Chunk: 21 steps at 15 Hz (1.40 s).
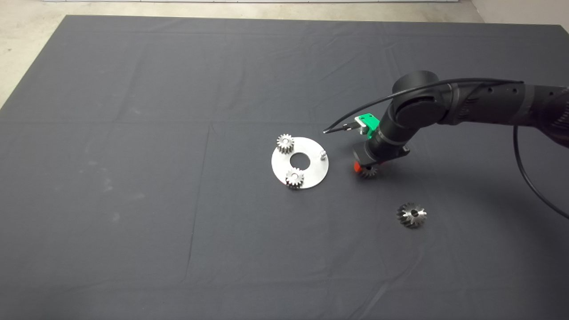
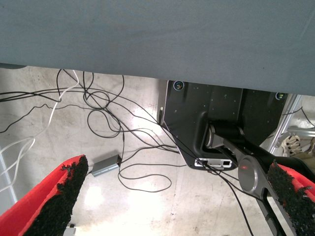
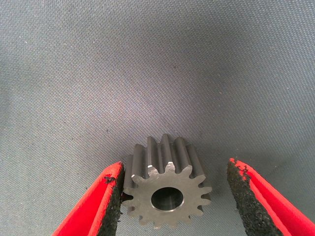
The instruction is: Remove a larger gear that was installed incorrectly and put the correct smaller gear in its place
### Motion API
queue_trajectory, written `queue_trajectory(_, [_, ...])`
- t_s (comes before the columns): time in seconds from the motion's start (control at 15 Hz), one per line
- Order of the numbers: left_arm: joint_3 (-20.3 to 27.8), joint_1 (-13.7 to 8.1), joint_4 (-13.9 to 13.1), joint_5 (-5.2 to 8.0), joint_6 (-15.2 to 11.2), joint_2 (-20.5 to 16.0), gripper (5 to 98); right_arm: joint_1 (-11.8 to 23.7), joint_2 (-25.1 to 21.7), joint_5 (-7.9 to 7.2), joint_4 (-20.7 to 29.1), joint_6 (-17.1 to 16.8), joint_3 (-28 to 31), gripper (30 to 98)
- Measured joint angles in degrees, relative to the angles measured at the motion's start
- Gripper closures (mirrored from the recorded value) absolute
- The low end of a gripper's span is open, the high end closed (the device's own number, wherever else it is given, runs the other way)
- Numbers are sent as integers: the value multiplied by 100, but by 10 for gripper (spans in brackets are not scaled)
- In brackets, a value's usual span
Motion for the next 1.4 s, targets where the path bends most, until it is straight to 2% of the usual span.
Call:
queue_trajectory(0.4, [0, 0, 0, 0, 2, 0, 93, 0, 0, 5, 0, 0, -15, 732])
queue_trajectory(0.47, [0, 0, 0, 0, 2, 0, 93, 0, 0, 11, 0, 0, -21, 761])
queue_trajectory(0.67, [0, 0, 0, 0, 2, 0, 93, 1, 0, 11, 0, 0, -32, 775])
queue_trajectory(0.8, [0, 0, 0, 0, 2, 0, 93, 1, -1, 10, 0, 0, -33, 827])
queue_trajectory(1.4, [0, 0, 0, 0, 2, 0, 93, 2, -17, 11, 0, 0, -71, 862])
